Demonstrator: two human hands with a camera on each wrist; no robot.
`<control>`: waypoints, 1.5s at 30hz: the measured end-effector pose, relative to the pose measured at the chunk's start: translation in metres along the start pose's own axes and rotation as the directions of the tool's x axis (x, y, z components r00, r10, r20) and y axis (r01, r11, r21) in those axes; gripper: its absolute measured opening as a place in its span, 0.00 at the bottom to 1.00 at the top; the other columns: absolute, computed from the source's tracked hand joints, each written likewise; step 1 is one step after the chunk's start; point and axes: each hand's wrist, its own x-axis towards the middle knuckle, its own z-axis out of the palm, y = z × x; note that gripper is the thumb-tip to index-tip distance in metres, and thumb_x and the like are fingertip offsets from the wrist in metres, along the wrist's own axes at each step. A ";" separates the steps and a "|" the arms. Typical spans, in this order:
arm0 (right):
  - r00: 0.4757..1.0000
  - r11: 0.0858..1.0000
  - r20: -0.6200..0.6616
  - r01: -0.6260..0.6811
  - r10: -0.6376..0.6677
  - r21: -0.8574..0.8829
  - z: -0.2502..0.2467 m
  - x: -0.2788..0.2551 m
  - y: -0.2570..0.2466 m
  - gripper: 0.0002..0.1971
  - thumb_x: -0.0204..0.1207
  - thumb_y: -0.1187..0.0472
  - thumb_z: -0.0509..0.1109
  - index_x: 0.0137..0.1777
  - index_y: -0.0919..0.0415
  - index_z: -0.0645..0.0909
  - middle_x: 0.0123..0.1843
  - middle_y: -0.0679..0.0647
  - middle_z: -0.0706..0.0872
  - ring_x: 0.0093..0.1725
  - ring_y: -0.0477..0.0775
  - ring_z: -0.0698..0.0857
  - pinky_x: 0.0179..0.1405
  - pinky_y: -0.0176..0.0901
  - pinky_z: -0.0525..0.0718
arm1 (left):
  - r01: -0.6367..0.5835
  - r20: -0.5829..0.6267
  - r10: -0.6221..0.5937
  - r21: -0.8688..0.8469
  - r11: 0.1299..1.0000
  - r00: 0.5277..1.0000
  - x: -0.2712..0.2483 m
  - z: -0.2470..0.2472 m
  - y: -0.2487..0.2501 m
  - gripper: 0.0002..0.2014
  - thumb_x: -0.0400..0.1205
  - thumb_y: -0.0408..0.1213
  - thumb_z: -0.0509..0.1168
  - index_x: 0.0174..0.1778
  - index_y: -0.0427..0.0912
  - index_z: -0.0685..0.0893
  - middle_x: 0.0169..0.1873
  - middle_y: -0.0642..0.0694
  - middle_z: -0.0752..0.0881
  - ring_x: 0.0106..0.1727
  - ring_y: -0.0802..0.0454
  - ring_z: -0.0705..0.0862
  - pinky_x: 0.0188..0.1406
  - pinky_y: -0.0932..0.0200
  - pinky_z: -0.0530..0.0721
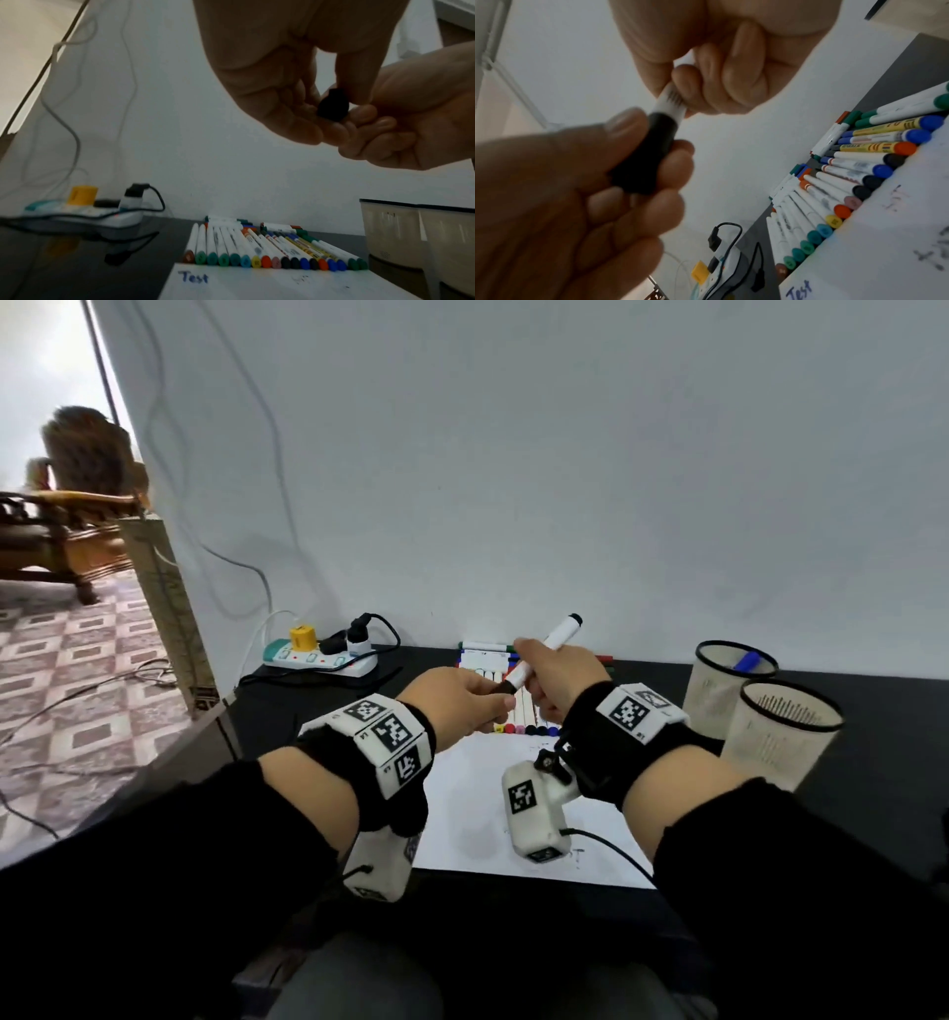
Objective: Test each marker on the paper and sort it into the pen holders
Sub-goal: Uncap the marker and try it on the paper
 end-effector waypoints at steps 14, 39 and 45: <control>0.996 0.984 0.019 0.080 -0.084 0.158 0.025 -0.013 -0.011 0.17 0.79 0.58 0.59 0.29 0.61 0.71 0.16 0.51 0.67 0.17 0.50 0.63 0.19 0.38 0.59 | 0.072 0.104 -0.059 -0.126 0.989 0.993 -0.022 -0.021 0.011 0.17 0.89 0.40 0.48 0.39 0.43 0.76 0.28 0.49 0.73 0.26 0.56 0.75 0.30 0.68 0.77; 0.999 0.999 0.000 -0.033 0.033 -0.012 0.051 -0.004 -0.024 0.16 0.76 0.56 0.59 0.29 0.62 0.67 0.21 0.54 0.70 0.20 0.53 0.66 0.21 0.40 0.63 | 0.141 0.002 -0.144 0.199 0.970 0.990 -0.012 -0.033 0.003 0.17 0.88 0.39 0.48 0.35 0.42 0.73 0.31 0.45 0.76 0.29 0.51 0.71 0.31 0.60 0.69; 0.997 0.996 0.008 -0.072 0.072 -0.060 0.065 -0.002 -0.026 0.15 0.77 0.54 0.58 0.30 0.60 0.67 0.24 0.54 0.69 0.22 0.53 0.66 0.24 0.41 0.63 | 0.162 -0.145 -0.102 0.499 0.851 0.984 -0.014 -0.039 -0.005 0.17 0.88 0.41 0.46 0.57 0.37 0.78 0.53 0.40 0.83 0.52 0.43 0.81 0.53 0.53 0.76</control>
